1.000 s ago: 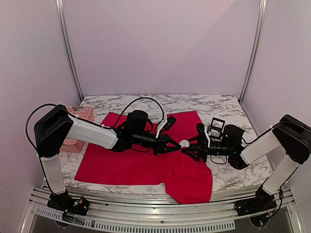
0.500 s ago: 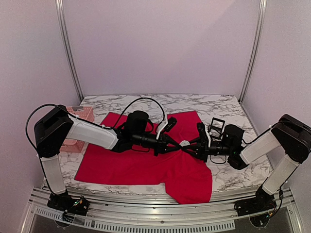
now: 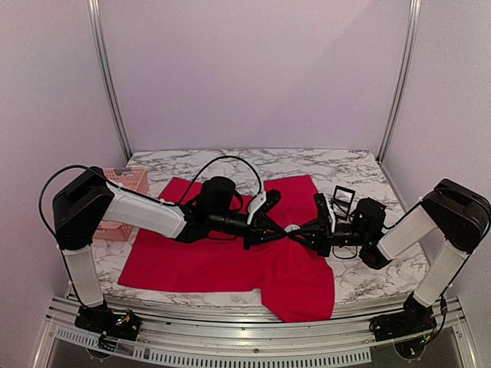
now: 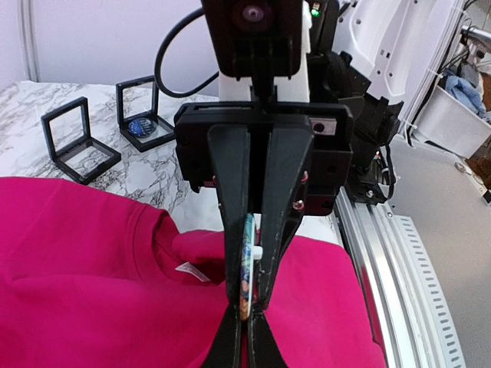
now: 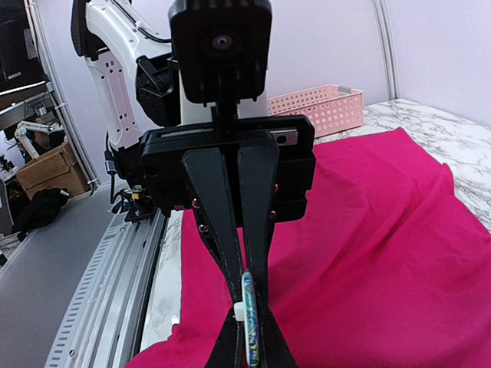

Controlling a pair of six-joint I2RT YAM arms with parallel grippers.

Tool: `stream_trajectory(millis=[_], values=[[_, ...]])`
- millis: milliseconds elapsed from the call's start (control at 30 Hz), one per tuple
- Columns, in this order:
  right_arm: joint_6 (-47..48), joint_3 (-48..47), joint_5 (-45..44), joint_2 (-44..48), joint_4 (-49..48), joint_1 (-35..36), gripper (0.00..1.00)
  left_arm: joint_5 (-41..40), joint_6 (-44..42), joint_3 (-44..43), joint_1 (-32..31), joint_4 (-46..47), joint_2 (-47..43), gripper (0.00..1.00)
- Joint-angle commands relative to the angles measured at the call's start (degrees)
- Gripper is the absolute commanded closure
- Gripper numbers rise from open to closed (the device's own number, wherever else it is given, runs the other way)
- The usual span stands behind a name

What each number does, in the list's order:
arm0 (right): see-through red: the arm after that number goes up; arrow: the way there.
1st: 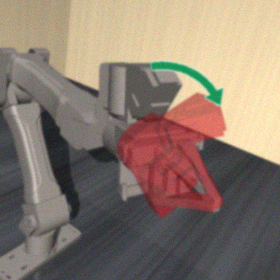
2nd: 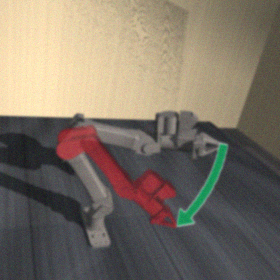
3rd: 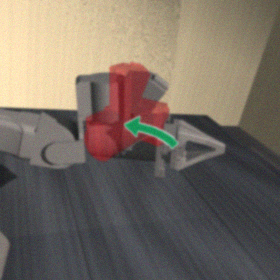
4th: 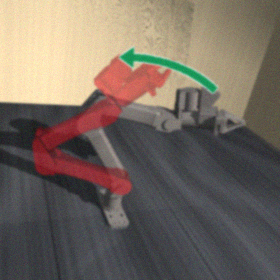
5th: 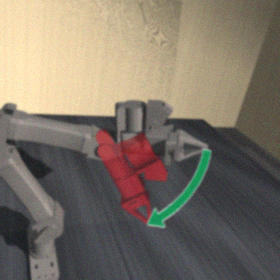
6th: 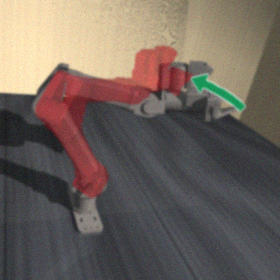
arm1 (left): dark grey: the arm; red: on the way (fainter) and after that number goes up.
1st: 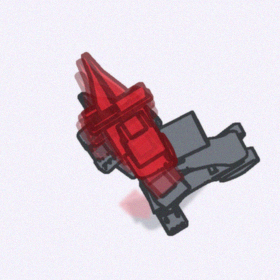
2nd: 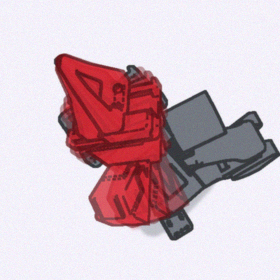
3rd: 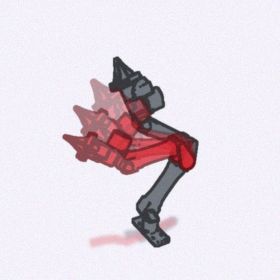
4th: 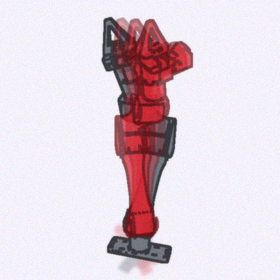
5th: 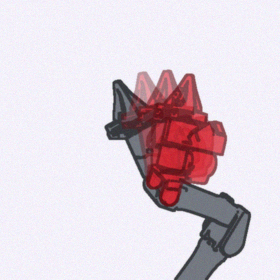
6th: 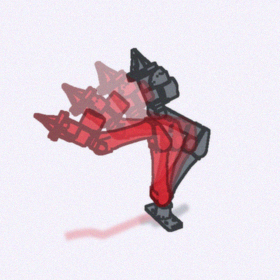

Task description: Pin the brooch onto the clothing

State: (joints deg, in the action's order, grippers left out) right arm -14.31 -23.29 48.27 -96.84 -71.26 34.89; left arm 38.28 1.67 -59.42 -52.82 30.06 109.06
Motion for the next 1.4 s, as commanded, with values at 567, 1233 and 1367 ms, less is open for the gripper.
stream_trajectory(millis=[567,1233,1367], values=[[-7.00,1.89,-3.11,-1.25,-3.81,-3.65,0.97,-2.88,-11.12,3.29,-1.76,-4.13,-4.62,1.00],[-6.46,3.44,-0.79,1.20,-3.42,-4.66,0.88,-4.30,-12.04,3.78,-1.41,-5.11,-4.65,1.00],[-5.03,2.55,0.29,1.68,-1.06,-4.67,0.84,-4.75,-12.14,3.62,-1.41,-4.46,-4.58,1.00]])
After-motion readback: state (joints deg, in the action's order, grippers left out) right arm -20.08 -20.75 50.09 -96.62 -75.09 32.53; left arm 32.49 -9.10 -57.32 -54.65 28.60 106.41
